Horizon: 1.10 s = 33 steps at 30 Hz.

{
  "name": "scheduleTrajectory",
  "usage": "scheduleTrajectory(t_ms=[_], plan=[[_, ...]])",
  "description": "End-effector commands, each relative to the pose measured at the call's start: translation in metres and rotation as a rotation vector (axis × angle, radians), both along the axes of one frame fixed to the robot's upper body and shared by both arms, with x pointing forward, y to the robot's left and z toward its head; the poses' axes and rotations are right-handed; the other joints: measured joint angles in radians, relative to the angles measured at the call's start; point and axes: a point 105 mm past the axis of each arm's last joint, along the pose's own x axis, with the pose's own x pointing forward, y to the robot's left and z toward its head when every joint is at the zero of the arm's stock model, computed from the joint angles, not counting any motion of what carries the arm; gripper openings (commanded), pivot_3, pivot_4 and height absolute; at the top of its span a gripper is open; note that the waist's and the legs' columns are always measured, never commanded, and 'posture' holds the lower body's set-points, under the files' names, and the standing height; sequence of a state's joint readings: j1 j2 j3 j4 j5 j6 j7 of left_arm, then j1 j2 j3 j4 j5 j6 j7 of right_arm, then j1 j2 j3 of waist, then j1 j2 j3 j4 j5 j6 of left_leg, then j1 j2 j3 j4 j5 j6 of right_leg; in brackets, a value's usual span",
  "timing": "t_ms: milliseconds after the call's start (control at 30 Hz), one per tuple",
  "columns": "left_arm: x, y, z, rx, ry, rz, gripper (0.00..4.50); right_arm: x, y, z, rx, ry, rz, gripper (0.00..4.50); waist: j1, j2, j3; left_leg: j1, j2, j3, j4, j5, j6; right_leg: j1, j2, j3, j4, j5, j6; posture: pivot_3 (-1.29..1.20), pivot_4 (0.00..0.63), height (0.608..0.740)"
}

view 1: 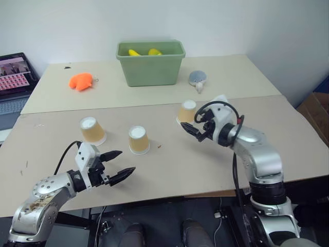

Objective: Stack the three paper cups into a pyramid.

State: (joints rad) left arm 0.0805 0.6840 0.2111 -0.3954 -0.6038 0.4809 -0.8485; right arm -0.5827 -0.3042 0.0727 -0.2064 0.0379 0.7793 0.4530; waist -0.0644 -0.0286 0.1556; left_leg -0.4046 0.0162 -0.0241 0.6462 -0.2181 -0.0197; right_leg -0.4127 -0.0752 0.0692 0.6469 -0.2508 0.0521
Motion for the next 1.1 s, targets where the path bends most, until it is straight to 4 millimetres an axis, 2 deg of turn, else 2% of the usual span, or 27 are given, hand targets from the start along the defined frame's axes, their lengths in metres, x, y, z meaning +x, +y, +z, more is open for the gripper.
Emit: scheduleTrajectory(t_ms=[33,167,467,600,767,1000,1100], plan=[[0.005,-0.002,0.011,0.002,-0.044,-0.014,4.5,0.025,-0.001,0.027,0.002,-0.13,-0.099,4.44,0.0,0.0,0.0,0.0,0.0,0.0,0.0,0.0,0.0,0.0,0.0,0.0,0.0,0.0,0.0,0.0,0.15,0.732],[0.006,-0.002,0.014,0.0,-0.052,-0.012,4.5,0.042,-0.002,0.034,0.034,-0.159,-0.149,4.44,0.001,0.0,0.0,-0.004,0.0,0.0,0.0,0.0,0.0,-0.005,-0.001,0.0,0.001,0.0,0.0,0.0,0.15,0.732],[0.004,-0.001,0.015,0.005,-0.059,0.002,4.5,0.049,0.005,0.032,0.107,-0.151,-0.128,4.44,0.0,0.0,0.0,-0.006,0.0,0.0,0.0,0.0,0.0,-0.007,-0.001,0.0,0.002,0.0,0.0,0.0,0.15,0.732],[0.003,0.0,0.015,0.005,-0.059,0.009,4.5,0.056,-0.004,0.027,0.253,-0.087,-0.174,4.44,-0.003,0.0,0.0,-0.006,0.0,0.0,0.0,0.0,0.0,-0.007,-0.001,0.0,0.002,0.0,0.0,0.0,0.15,0.732],[0.001,0.002,0.015,0.007,-0.057,0.014,4.5,0.059,-0.012,0.016,0.339,-0.036,-0.214,4.44,-0.003,0.0,0.0,-0.006,0.0,0.0,0.0,0.0,0.0,-0.007,-0.001,0.0,0.002,0.0,0.0,0.0,0.15,0.732],[0.002,0.002,0.016,0.012,-0.059,0.016,4.5,0.06,-0.012,0.002,0.254,-0.049,-0.244,4.44,-0.005,0.0,0.0,-0.006,0.0,0.0,0.0,0.0,0.0,-0.007,-0.001,0.0,0.002,0.0,0.0,0.0,0.15,0.732],[0.003,0.002,0.016,0.016,-0.06,0.018,4.5,0.06,-0.006,-0.004,0.192,-0.056,-0.227,4.44,-0.005,0.0,0.0,-0.006,0.0,0.0,0.0,0.0,0.0,-0.007,-0.001,0.0,0.002,0.0,0.0,0.0,0.15,0.732]])
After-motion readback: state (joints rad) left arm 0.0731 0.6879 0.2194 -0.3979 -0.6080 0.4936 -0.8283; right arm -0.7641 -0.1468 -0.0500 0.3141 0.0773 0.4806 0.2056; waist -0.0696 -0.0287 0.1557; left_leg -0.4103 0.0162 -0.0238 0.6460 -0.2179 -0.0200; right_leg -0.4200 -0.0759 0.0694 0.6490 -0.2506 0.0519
